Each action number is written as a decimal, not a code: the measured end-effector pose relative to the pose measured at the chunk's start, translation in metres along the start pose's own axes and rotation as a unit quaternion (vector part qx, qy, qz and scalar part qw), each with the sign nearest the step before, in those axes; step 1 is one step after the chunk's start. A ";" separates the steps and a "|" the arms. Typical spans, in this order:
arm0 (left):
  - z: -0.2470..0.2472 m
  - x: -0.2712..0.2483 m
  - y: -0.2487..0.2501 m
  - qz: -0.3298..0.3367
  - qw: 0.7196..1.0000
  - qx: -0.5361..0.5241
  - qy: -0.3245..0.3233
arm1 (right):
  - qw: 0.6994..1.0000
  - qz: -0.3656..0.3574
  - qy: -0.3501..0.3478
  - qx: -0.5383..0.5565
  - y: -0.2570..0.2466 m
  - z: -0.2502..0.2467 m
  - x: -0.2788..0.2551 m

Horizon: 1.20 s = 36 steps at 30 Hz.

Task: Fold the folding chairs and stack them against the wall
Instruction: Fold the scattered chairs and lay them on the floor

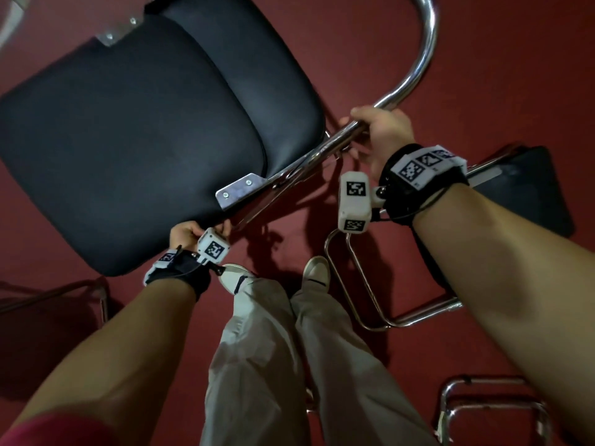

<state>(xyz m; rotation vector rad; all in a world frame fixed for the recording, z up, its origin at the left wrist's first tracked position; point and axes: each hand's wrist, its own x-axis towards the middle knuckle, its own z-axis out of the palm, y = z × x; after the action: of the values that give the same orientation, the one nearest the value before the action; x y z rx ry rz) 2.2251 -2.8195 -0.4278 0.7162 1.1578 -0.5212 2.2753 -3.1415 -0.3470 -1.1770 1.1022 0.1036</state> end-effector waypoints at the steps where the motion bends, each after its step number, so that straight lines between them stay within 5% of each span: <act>1: -0.006 0.002 0.006 0.003 1.000 0.002 -0.010 | 1.000 0.003 -0.006 -0.003 0.002 0.001 -0.002; 12: -0.039 0.012 0.015 -0.012 0.997 0.032 -0.063 | 0.995 -0.036 0.037 0.082 0.031 0.009 -0.010; 19: -0.032 -0.003 0.022 -0.008 0.999 0.041 -0.030 | 0.996 -0.047 0.009 0.082 0.041 0.006 -0.021; 27: 0.021 -0.042 0.050 0.009 0.985 0.166 0.036 | 0.989 -0.018 0.047 0.139 0.030 -0.014 -0.014; 36: 0.110 -0.090 0.048 0.076 0.970 0.231 -0.002 | 0.980 -0.022 0.104 0.165 0.008 -0.042 -0.011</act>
<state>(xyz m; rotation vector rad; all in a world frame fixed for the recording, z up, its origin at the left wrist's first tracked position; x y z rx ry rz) 2.2987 -2.8679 -0.3067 1.1950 0.9750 -0.6699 2.2387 -3.1650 -0.3425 -0.9253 1.2214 -0.2357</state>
